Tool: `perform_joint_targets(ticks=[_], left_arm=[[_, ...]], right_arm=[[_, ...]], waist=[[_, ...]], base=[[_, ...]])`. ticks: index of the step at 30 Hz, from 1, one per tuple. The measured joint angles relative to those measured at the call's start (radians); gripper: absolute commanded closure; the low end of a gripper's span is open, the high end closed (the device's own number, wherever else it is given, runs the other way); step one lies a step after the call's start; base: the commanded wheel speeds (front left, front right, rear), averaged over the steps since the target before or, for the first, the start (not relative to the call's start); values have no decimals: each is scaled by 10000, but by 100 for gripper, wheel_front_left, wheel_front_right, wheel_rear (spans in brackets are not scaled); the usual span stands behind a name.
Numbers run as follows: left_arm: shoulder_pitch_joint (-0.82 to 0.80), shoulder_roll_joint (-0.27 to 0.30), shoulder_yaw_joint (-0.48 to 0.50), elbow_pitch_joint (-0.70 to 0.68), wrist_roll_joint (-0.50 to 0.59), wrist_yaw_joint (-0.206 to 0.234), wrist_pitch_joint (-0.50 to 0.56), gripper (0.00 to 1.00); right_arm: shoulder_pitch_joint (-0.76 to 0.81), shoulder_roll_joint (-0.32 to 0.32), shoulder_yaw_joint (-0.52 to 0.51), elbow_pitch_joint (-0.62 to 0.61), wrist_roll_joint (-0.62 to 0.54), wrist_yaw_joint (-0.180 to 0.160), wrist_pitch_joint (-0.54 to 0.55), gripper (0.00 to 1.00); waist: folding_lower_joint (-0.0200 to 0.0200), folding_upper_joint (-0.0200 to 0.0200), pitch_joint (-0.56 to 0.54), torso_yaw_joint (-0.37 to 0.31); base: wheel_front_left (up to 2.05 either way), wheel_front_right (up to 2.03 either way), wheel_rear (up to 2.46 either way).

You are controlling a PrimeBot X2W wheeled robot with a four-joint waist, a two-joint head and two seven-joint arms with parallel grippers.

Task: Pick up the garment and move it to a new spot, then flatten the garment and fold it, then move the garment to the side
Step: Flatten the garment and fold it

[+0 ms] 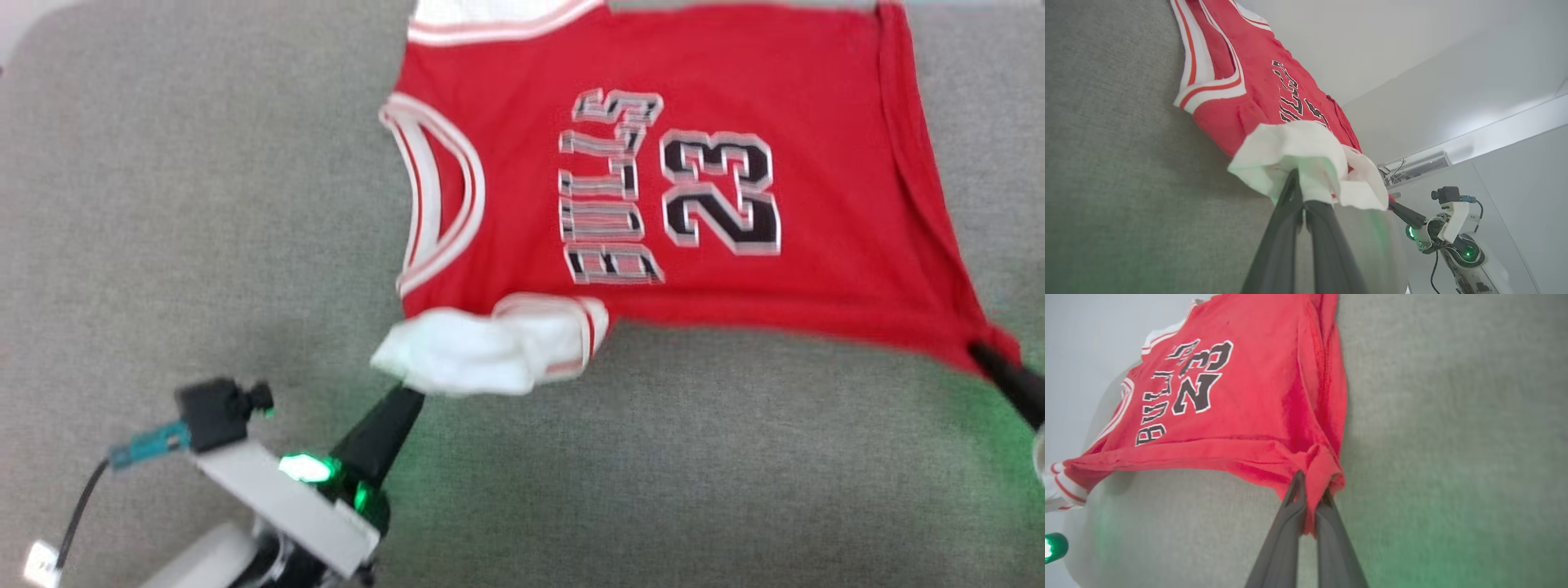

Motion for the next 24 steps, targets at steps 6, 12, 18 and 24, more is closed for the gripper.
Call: perform_joint_targets(ticks=[6,12,18,24], left_arm=[[1466,790,213,-1032,382,29,-17,100],[2545,1450,445,-2301,614,324,-40,100],[2032,1206,723,-2274,882,541,138,100],[134,585,621,-1267,917,349,1252,100]], right_arm=[[2474,930,-1697,-2132,-360,0,1200,100],[3583,1967,-2855,-3835,-823,0,2422,100],[2736,2600,-3193,-4021,-1344,0,2982,100],[876,2604,-2895,-2846,-1835,0,3093,100]], waist=[[0,0,-390,-11],[0,0,-510,-197],[0,0,-468,-219],[0,0,-245,-198]], base=[[0,0,0],[0,0,0],[0,0,0],[0,0,0]])
